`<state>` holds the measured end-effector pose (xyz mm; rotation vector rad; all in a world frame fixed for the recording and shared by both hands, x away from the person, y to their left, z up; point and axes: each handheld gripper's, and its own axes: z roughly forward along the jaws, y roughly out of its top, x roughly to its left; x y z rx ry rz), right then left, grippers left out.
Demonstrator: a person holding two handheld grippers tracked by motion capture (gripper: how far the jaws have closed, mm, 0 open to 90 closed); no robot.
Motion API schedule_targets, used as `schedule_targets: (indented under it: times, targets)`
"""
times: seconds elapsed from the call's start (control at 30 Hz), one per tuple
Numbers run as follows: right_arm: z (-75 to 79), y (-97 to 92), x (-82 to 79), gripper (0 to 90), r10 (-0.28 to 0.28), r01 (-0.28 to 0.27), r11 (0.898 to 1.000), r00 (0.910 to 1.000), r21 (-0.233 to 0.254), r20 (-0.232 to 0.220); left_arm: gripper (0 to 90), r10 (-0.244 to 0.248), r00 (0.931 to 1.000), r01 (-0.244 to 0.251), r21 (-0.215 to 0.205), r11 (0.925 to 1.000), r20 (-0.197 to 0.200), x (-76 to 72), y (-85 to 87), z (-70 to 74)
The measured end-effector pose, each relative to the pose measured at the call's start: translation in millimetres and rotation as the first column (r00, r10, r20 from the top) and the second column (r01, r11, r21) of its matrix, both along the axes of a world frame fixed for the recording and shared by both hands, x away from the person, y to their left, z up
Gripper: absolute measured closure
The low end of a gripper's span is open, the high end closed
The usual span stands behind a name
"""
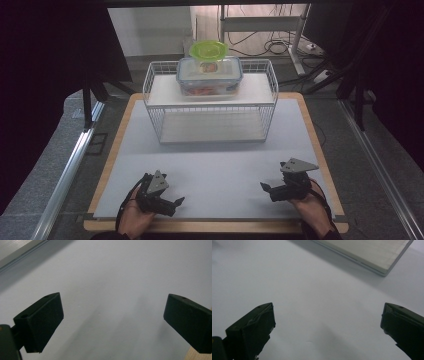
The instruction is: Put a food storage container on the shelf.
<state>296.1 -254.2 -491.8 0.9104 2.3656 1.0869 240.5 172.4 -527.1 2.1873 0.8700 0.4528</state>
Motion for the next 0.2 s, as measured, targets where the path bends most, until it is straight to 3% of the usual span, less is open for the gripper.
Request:
schedule_targets:
  times: [0.2]
  targets:
    - [-3.2,1.1,0.9,0.0,0.004,-0.005,1.0,0.9999,-0.021,-0.012,2.4,0.0,1.0,0.0,0.003,1.0,0.0,0.5,-0.5,0.1]
